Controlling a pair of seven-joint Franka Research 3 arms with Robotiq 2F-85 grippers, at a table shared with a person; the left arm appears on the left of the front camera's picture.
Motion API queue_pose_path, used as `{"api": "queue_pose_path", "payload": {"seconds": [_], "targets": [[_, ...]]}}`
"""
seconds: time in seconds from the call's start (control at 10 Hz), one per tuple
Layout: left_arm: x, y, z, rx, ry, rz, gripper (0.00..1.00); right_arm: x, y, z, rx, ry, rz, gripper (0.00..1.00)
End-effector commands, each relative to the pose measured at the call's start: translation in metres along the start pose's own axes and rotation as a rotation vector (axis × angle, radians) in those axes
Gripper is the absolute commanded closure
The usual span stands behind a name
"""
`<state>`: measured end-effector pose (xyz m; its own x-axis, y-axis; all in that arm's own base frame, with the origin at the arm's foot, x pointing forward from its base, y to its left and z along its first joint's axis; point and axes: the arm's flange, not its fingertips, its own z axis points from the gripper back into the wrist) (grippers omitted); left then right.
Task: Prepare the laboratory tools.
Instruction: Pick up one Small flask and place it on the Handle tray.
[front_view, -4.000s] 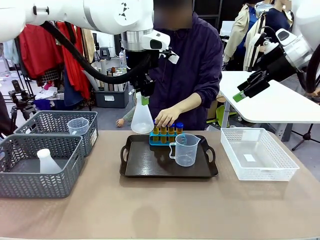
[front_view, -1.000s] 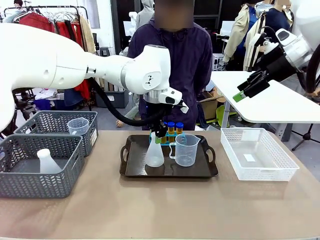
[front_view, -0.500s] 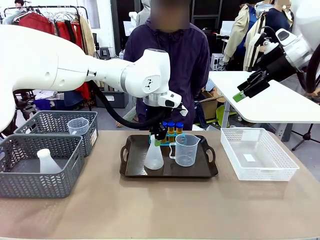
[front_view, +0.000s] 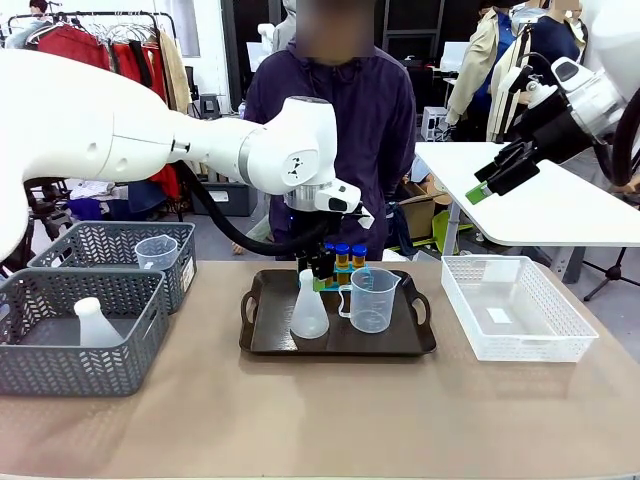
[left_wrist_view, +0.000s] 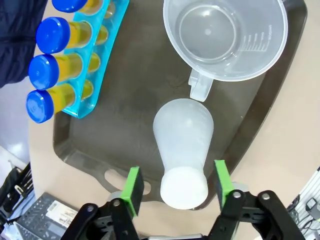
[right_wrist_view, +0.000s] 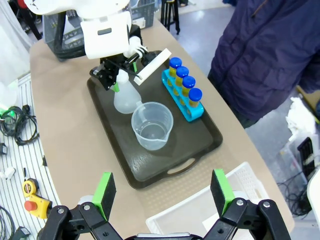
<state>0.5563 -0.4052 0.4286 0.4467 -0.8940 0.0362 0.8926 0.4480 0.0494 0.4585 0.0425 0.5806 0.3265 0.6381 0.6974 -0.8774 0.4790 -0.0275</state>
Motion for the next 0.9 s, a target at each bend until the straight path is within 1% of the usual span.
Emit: {"api": "queue_pose_path", "payload": {"seconds": [0.0,0.5,0.6,0.7,0.8], "targets": [[-0.016,-0.005,0.004,0.005,-0.021,0.021,0.0,0.001,0.0,0.0,0.007,-0.018,0.002,0.0],[-0.021,-0.007,0.008,0.011,-0.026,0.027,0.0,0.001,0.0,0.0,0.007,-0.018,0.002,0.0],[-0.021,-0.004,0.009,0.003,0.017,0.053,0.0,0.001,0.0,0.0,0.007,-0.018,0.002,0.0],[-0.006,-0.003,0.008,0.013,-0.006,0.003,0.0,0.001,0.0,0.0,0.007,-0.018,0.002,0.0],[-0.006,-0.003,0.008,0.013,-0.006,0.003,0.0,0.001,0.0,0.0,0.007,-0.018,0.002,0.0]]}}
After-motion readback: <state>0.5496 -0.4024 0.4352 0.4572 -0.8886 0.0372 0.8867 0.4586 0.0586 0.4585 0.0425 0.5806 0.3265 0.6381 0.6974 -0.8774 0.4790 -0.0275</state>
